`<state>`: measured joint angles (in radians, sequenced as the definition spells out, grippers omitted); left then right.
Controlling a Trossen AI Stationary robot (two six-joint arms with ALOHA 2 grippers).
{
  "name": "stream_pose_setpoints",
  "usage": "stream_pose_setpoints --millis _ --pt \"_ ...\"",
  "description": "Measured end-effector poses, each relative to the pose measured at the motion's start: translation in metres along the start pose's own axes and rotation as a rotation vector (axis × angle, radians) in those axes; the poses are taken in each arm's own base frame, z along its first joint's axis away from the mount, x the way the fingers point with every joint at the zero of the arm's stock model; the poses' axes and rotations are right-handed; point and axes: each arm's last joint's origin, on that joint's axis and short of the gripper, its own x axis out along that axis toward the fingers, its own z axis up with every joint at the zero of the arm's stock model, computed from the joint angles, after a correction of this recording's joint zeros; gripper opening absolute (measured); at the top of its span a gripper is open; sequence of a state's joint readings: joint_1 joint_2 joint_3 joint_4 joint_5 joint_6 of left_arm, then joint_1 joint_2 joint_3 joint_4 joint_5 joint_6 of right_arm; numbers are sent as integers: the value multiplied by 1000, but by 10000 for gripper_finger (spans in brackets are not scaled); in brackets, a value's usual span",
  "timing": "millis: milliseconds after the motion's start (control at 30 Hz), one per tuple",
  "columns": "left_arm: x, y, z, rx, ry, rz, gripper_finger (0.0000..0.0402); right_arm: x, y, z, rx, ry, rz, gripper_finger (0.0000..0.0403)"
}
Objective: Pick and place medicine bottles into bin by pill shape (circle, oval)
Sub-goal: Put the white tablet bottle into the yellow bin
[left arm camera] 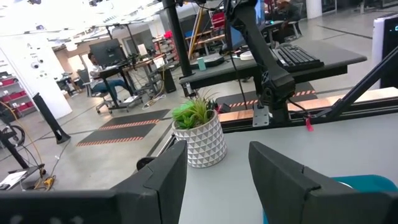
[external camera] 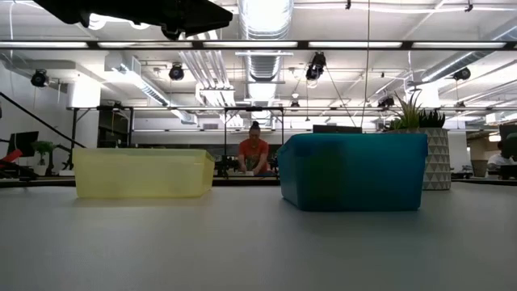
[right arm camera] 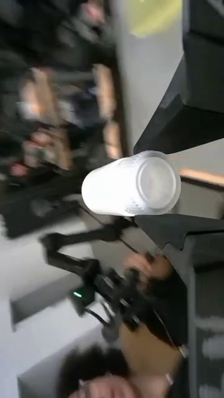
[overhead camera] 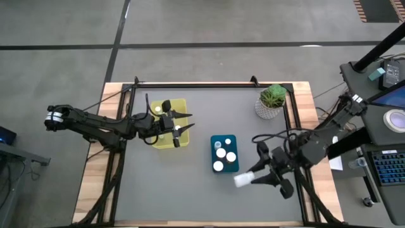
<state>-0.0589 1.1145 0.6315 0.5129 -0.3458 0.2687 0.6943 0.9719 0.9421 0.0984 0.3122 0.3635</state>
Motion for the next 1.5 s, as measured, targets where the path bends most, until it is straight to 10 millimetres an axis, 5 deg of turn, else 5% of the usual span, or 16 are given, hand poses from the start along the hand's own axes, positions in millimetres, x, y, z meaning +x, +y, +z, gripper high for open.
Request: stream_pose_setpoints --millis 200,533,967,1300,1500 --pt "0 0 0 0 0 0 157 4 -11 28 -141 -278 -115 132" --pt "0 -1 -3 9 25 -7 157 6 -20 54 -125 -596 -201 135" --pt "0 -1 -3 11 28 -8 157 7 -21 52 -74 -582 -199 136" --pt "0 -1 -3 11 28 -8 157 6 -35 42 57 -486 -652 137" --pt "0 -1 -3 11 29 -8 157 8 -31 57 147 -474 -680 137"
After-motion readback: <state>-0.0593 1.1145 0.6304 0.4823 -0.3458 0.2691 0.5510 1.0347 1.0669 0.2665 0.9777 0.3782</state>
